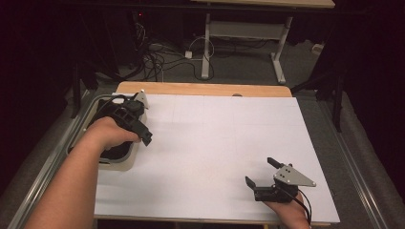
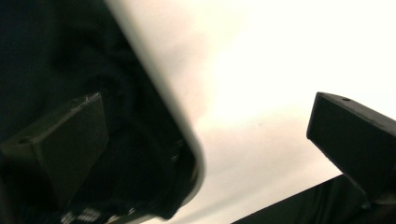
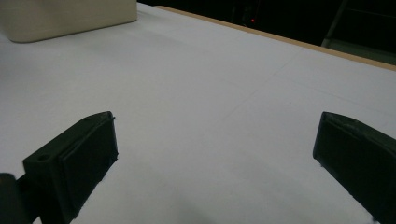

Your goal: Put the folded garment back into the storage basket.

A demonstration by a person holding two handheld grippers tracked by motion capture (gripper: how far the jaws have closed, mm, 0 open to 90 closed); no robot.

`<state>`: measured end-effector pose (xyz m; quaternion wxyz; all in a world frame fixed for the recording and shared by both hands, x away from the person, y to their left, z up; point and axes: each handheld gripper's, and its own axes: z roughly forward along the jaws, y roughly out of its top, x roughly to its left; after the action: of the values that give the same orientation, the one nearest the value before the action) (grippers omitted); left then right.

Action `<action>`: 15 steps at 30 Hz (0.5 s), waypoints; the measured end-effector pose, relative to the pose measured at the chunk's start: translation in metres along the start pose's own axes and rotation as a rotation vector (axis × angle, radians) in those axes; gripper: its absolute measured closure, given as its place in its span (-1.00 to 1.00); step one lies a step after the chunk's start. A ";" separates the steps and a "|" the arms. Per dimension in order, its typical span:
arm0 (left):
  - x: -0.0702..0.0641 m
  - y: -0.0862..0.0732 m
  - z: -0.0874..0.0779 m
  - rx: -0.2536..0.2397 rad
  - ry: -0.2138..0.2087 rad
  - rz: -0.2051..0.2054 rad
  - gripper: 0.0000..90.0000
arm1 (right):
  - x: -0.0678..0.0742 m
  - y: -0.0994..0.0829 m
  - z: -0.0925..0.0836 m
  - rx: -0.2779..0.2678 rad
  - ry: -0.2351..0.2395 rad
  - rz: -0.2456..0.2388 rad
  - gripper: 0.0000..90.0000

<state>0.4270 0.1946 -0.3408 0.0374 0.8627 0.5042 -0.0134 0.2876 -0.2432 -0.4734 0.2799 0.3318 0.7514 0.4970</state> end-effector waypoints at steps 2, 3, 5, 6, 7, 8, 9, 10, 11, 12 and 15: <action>-0.005 0.004 0.003 -0.001 -0.005 0.011 -1.00 | 0.000 0.000 0.000 -0.001 0.001 -0.003 -0.99; -0.008 0.005 0.005 -0.001 -0.007 0.015 -1.00 | 0.000 0.000 0.000 -0.001 0.001 -0.004 -0.99; -0.012 0.009 0.009 0.001 -0.012 0.025 -1.00 | 0.000 0.000 0.000 -0.001 0.000 -0.005 -0.99; -0.014 0.010 0.011 -0.001 -0.017 0.028 -1.00 | 0.000 0.000 0.000 -0.002 0.000 -0.008 -0.99; -0.016 0.011 0.014 -0.003 -0.020 0.032 -1.00 | 0.000 0.000 -0.001 -0.002 0.000 -0.006 -0.99; -0.018 0.013 0.017 -0.004 -0.020 0.035 -1.00 | 0.000 0.000 -0.001 -0.002 0.000 -0.005 -0.99; -0.020 0.014 0.020 -0.001 -0.021 0.040 -1.00 | -0.001 0.000 -0.001 -0.002 0.000 -0.005 -0.99; -0.022 0.015 0.024 0.001 -0.021 0.046 -1.00 | -0.001 0.000 -0.001 -0.002 0.001 -0.004 -0.99; -0.024 0.016 0.027 -0.002 -0.023 0.052 -1.00 | -0.001 0.000 -0.001 -0.002 0.001 -0.005 -0.99; -0.026 0.017 0.029 -0.004 -0.025 0.058 -1.00 | -0.001 -0.001 -0.001 -0.001 0.001 -0.006 -0.99; -0.032 0.020 0.036 -0.007 -0.029 0.077 -1.00 | 0.000 -0.001 -0.001 0.000 0.003 -0.008 -0.99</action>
<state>0.4294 0.1546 -0.3739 0.0483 0.8809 0.4703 -0.0225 0.2871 -0.2439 -0.4738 0.2805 0.3282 0.7531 0.4964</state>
